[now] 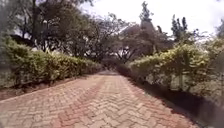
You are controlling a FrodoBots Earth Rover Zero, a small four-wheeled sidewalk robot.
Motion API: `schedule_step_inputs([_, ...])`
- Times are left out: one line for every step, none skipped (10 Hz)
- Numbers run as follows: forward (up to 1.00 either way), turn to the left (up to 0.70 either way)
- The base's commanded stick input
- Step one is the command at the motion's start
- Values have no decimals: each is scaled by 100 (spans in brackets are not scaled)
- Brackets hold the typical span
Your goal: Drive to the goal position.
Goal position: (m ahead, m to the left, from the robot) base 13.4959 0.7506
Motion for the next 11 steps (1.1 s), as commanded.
schedule_step_inputs([50,0])
schedule_step_inputs([50,0])
schedule_step_inputs([50,0])
schedule_step_inputs([50,0])
schedule_step_inputs([50,0])
schedule_step_inputs([50,0])
schedule_step_inputs([50,0])
schedule_step_inputs([50,0])
schedule_step_inputs([50,0])
schedule_step_inputs([50,0])
schedule_step_inputs([50,0])
